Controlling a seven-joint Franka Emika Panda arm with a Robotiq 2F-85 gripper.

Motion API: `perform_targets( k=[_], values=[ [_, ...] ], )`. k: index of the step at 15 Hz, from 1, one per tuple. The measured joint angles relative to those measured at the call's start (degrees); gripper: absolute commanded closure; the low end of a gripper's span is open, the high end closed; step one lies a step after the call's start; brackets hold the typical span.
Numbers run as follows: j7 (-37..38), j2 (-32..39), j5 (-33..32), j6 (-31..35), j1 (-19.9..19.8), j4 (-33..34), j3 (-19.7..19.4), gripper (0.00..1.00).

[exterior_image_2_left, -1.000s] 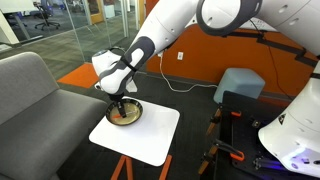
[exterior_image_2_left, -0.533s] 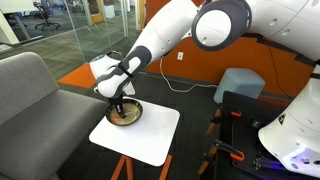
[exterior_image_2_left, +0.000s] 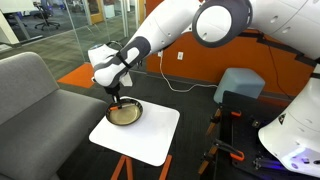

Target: Remove the marker from the bowl and put it on the table

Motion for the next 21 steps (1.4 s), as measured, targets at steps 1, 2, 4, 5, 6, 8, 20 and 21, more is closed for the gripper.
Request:
perform_targets(
  k=[1, 2, 4, 5, 6, 8, 20, 21],
  values=[
    [-0.11, -1.01, 0.01, -1.65, -0.25, -0.24, 0.19, 0.96],
    [-0.52, -2.09, 0.01, -3.39, -0.4, -0.8, 0.44, 0.96],
    [-0.73, -4.01, 0.03, -4.71, -0.65, -3.24, 0.97, 0.96],
    [-0.73, -4.89, 0.12, -4.35, -0.9, -5.05, 1.31, 0.96],
    [-0.75, -5.94, 0.13, -3.64, -1.29, -7.34, 1.72, 0.96],
    [-1.67, -8.66, -0.18, -0.39, -1.98, -13.15, 2.1, 0.96],
    [-1.7, -27.89, -9.1, 32.21, -2.28, -56.14, -1.33, 0.96],
    [-1.49, -29.41, -9.78, 34.04, -2.27, -59.19, -1.7, 0.96]
  ],
)
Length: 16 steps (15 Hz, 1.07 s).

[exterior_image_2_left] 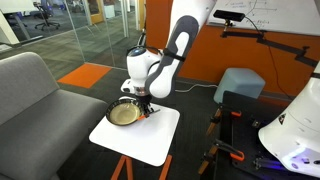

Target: Remove the marker from the bowl and put it on the table

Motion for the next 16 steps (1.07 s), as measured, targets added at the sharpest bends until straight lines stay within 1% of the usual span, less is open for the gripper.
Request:
perform_targets(
  k=[2, 5, 14, 15, 16],
  values=[
    [0.83, -2.08, -1.18, 1.99, 0.15, -3.75, -0.65, 0.96],
    [3.0, -2.15, -1.71, 1.94, 0.77, -4.5, -1.81, 0.96],
    [4.39, 6.74, -1.65, 0.43, 0.87, 1.36, -2.09, 0.96],
    [4.9, 7.51, -1.62, 0.43, 0.87, 1.72, -2.08, 0.9],
    [5.4, 8.21, -1.59, 0.43, 0.87, 2.04, -2.07, 0.6]
  ],
)
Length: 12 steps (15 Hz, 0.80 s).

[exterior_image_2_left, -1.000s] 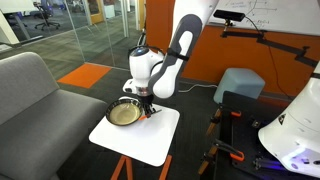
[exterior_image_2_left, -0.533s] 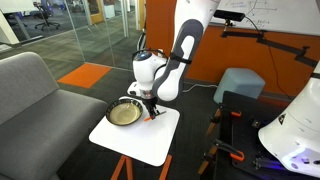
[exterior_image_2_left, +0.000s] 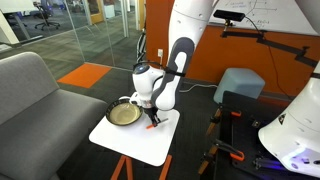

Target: Remove the marker from the bowl and put it on the table

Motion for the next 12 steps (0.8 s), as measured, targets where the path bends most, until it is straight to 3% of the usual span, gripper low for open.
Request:
perform_targets(
  k=[1, 9, 12],
  values=[
    [0.45, 0.56, 0.06, 0.01, 0.0, 0.28, 0.0, 0.6],
    [4.28, -3.66, 0.32, -0.08, -0.05, -1.56, -0.02, 0.0],
    [4.87, -9.56, 2.26, -1.63, -0.42, -5.04, 0.83, 0.0]
  ],
)
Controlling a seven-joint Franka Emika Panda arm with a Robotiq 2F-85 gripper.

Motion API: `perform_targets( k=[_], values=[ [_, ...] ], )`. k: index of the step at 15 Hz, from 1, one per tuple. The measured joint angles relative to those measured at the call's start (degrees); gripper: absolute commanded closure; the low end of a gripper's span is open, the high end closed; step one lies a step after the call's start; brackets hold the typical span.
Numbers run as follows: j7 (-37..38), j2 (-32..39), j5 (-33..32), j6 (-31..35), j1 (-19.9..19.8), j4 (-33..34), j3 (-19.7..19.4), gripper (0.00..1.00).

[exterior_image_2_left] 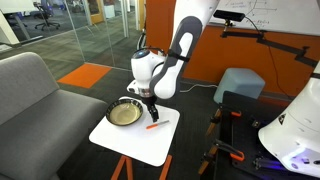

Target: Remove the marker from the bowl and put it on the table

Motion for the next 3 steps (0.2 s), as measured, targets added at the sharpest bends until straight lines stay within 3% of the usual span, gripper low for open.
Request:
perform_targets(
  k=[3],
  values=[
    [0.0, -5.76, 2.89, -2.88, -0.83, -3.07, 1.64, 0.0]
  ],
)
